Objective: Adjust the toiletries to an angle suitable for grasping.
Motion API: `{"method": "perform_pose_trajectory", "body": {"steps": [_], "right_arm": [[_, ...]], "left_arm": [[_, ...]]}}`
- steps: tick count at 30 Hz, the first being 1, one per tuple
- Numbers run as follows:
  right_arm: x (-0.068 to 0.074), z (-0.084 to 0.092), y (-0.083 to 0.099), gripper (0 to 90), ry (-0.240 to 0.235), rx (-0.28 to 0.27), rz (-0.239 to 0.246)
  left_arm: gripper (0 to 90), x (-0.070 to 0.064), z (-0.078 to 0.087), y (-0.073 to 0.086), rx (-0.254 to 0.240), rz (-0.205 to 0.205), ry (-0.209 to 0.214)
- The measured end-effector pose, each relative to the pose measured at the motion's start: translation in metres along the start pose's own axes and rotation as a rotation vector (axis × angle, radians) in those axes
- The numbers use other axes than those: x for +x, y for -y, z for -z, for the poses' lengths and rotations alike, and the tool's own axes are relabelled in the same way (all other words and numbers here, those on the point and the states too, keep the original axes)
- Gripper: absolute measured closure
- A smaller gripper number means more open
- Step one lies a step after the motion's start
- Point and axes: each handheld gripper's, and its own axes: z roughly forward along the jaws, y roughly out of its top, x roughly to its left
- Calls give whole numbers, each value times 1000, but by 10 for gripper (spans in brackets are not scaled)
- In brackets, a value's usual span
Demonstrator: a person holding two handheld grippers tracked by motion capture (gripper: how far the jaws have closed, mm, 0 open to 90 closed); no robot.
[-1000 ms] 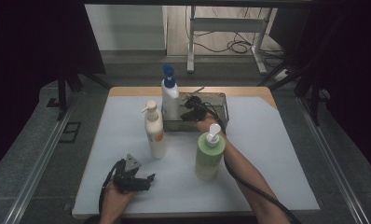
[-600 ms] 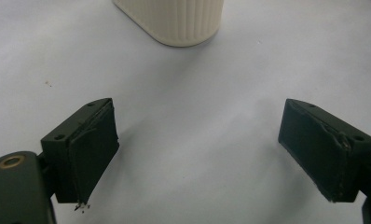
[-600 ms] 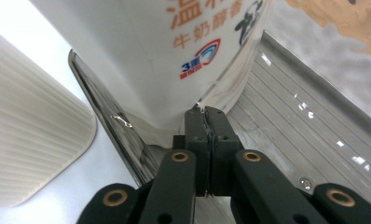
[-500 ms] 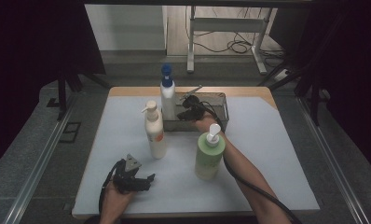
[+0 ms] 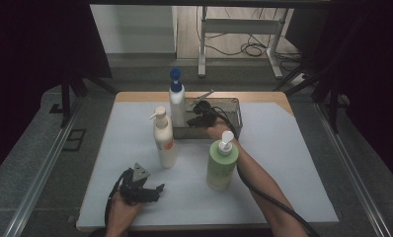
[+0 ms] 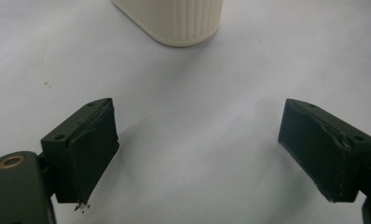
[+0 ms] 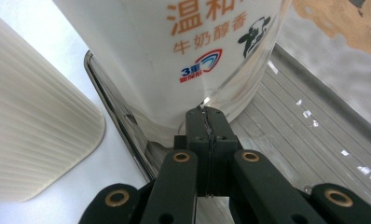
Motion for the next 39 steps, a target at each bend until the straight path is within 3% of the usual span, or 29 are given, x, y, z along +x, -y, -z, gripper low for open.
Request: {"method": "perform_pose_trajectory", "body": {"steps": [9, 24, 29, 39], "right_arm": [[-1, 2, 1, 890, -26, -7, -8], [0, 15, 0, 862, -12, -31, -11], [-3, 30, 8, 781, -2, -59, -11], [-5, 70, 25, 494, 22, -118, -29]], "left_arm": [[116, -1, 0, 0, -3, -1, -5], [116, 0, 3, 1, -9, 1, -9], [116, 0, 4, 0, -12, -1, -10], [116, -1, 3, -1, -12, -4, -6]]}}
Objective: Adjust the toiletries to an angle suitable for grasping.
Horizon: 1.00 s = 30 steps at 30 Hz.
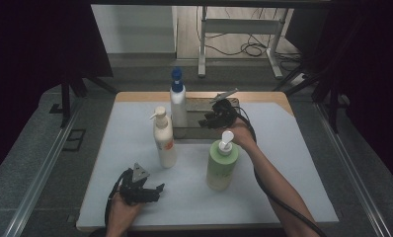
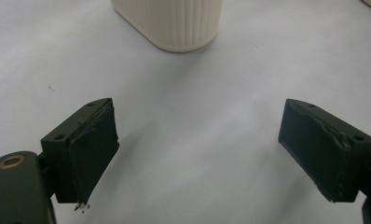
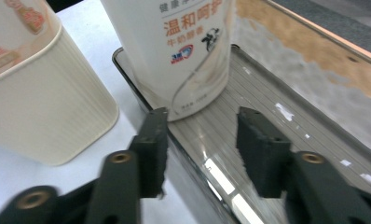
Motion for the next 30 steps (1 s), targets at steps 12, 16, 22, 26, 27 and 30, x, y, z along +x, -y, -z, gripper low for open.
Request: {"method": "perform_pose_trajectory", "body": {"steps": [12, 16, 22, 26, 27, 30], "right_arm": [[1, 47, 21, 326, 26, -50, 1], [0, 62, 33, 321, 36, -59, -11], [-2, 81, 52, 316, 61, -58, -17], [1, 89, 63, 310, 89, -41, -6], [2, 91, 65, 306, 93, -38, -6], [5, 97, 75, 296, 108, -37, 9]], "left_arm": [[116, -2, -3, 0, 2, 0, 5], [116, -2, -3, -1, 5, -1, 6], [116, -2, -3, -1, 3, 3, 7], [116, -1, -3, -1, 3, 3, 6], [116, -1, -3, -1, 4, 3, 6], [116, -2, -3, -1, 3, 3, 5]]}}
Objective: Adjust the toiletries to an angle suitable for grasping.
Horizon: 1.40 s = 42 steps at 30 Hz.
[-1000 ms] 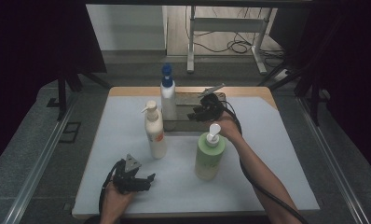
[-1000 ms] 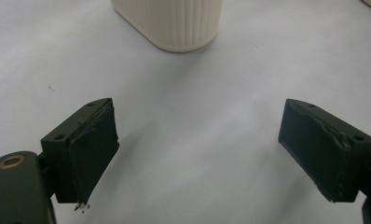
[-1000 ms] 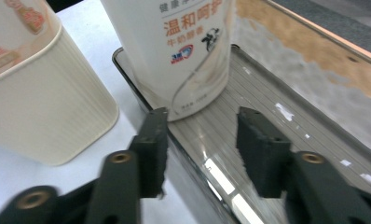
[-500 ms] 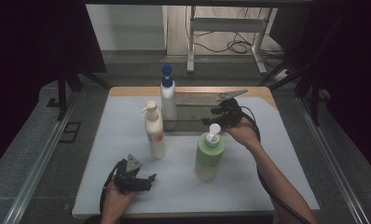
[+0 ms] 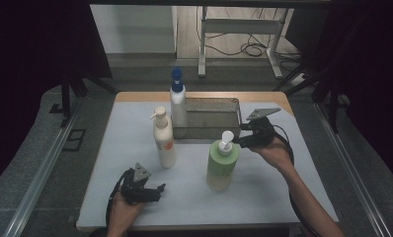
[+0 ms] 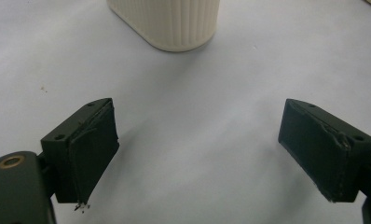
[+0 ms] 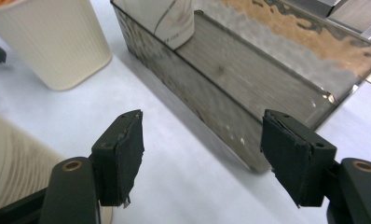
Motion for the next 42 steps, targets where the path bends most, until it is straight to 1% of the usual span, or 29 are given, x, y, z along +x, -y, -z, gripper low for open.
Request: {"method": "perform_pose_trajectory", "body": {"steps": [6, 12, 18, 22, 26, 36, 42], "right_arm": [[5, 14, 19, 261, 15, 5, 7], [6, 29, 40, 243, 14, 0, -24], [14, 40, 53, 203, 16, -2, -25], [23, 46, 58, 176, 15, -4, -9], [33, 51, 62, 140, 4, 2, 7], [57, 58, 71, 88, -43, 2, 50], [69, 58, 72, 38, -66, -4, 54]], "left_arm": [[116, 0, 1, 0, -4, 0, -2], [116, 0, 0, 0, 0, -2, -3], [116, -1, 0, -1, 2, -5, -5], [116, -1, 0, -1, 3, -6, -4], [116, -1, 0, -1, 0, -6, -5], [116, -2, 0, -1, 0, -4, -7], [116, -2, 0, -2, 2, -10, -8]]}}
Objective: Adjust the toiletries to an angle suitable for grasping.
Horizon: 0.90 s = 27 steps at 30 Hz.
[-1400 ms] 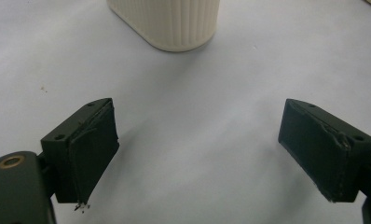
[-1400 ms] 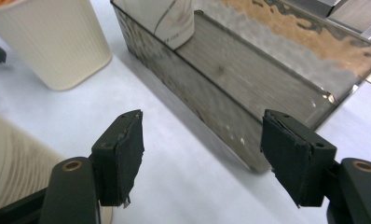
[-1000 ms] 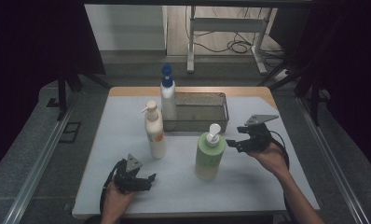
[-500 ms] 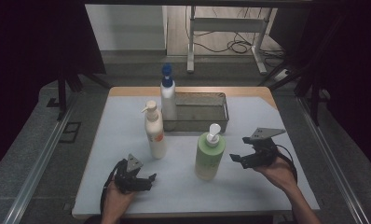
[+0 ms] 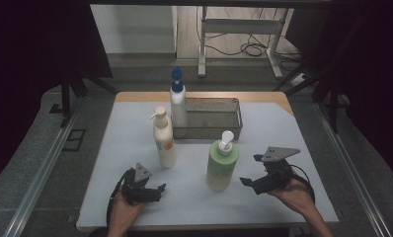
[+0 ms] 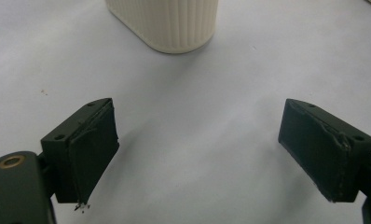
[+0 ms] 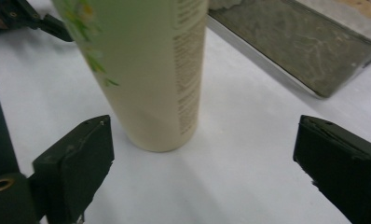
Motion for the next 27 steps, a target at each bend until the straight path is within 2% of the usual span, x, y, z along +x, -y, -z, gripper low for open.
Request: {"method": "perform_pose_trajectory", "body": {"steps": [5, 12, 27], "right_arm": [[8, -6, -2, 3, -22, -9, 10], [16, -18, -12, 0, -54, -24, 14], [28, -43, -38, 2, -83, -41, 33]], "left_arm": [[116, 0, 0, 0, 1, 0, 0], [116, 0, 0, 0, 0, 2, -2], [116, 2, 0, 0, 4, -3, -1]]}}
